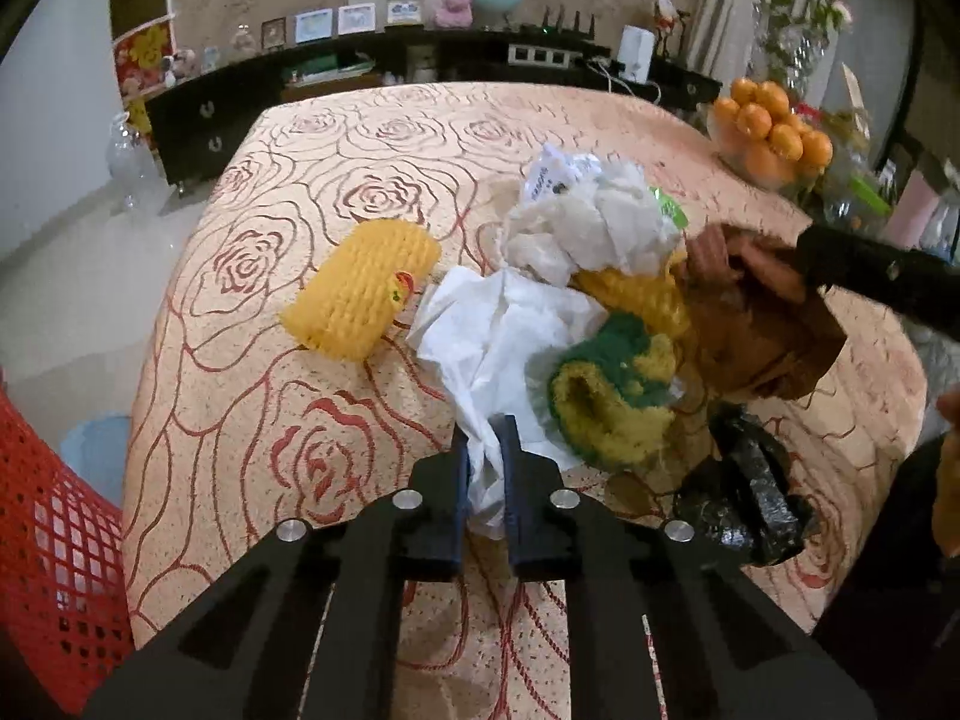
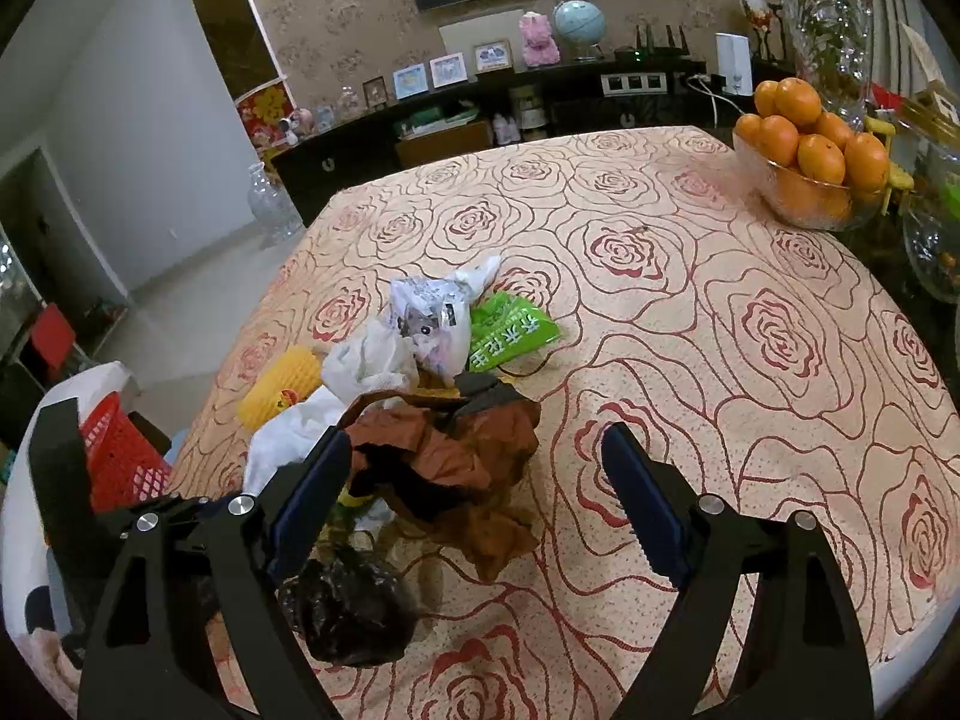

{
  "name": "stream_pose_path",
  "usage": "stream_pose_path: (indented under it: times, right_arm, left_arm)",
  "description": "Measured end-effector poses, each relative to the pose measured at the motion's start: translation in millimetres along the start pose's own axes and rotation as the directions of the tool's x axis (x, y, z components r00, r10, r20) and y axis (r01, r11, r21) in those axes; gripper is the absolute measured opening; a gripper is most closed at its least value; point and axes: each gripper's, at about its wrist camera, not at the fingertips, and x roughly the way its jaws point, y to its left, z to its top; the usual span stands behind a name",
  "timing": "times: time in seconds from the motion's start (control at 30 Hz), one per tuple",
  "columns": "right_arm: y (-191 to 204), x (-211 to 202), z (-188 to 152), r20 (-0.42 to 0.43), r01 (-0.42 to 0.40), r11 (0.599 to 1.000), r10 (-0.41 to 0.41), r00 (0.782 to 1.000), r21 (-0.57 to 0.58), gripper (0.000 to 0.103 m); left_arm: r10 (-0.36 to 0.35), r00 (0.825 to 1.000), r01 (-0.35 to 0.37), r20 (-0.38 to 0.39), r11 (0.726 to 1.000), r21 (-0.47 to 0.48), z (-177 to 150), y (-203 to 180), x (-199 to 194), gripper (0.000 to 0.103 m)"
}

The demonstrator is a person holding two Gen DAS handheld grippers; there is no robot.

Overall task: Collect trash
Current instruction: 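Lift the tissue with the left tool while the right tool grasps the brown cloth, then carry the tissue in the left tool and brown cloth in the right tool to the basket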

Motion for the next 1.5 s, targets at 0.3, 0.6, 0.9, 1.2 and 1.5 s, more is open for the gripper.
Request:
stream_pose_path:
  times: [0.3, 0.6, 0.9, 1.2, 1.5]
  right_arm:
    - [4, 1, -1, 0.004, -0.014, 1.0, 0.014, 1.0, -0.013, 0.084]
    - [24, 21, -7, -0.037, 0.028, 0.995, -0.032, 0.999, -0.093, 0.09]
    - [31, 42, -12, -0.072, 0.082, 0.985, -0.094, 0.993, -0.151, 0.087]
    - [31, 36, -13, -0.064, 0.088, 0.981, -0.1, 0.993, -0.173, 0.064]
    - [47, -5, -10, 0.113, 0.094, 0.967, -0.068, 0.991, -0.237, 0.062]
  left_arm:
    - [0.069, 0.99, -0.063, 0.125, 0.997, -0.052, 2, 20, -51, 0.007]
    - [0.148, 0.968, -0.12, 0.201, 0.983, -0.141, 2, 53, -90, 0.007]
    - [0.159, 0.962, -0.126, 0.221, 0.98, -0.156, -1, 60, -100, 0.007]
    - [0.155, 0.956, -0.118, 0.248, 0.98, -0.158, -3, 61, -107, 0.007]
    - [0.18, 0.941, -0.131, 0.287, 0.975, -0.182, -4, 67, -125, 0.007]
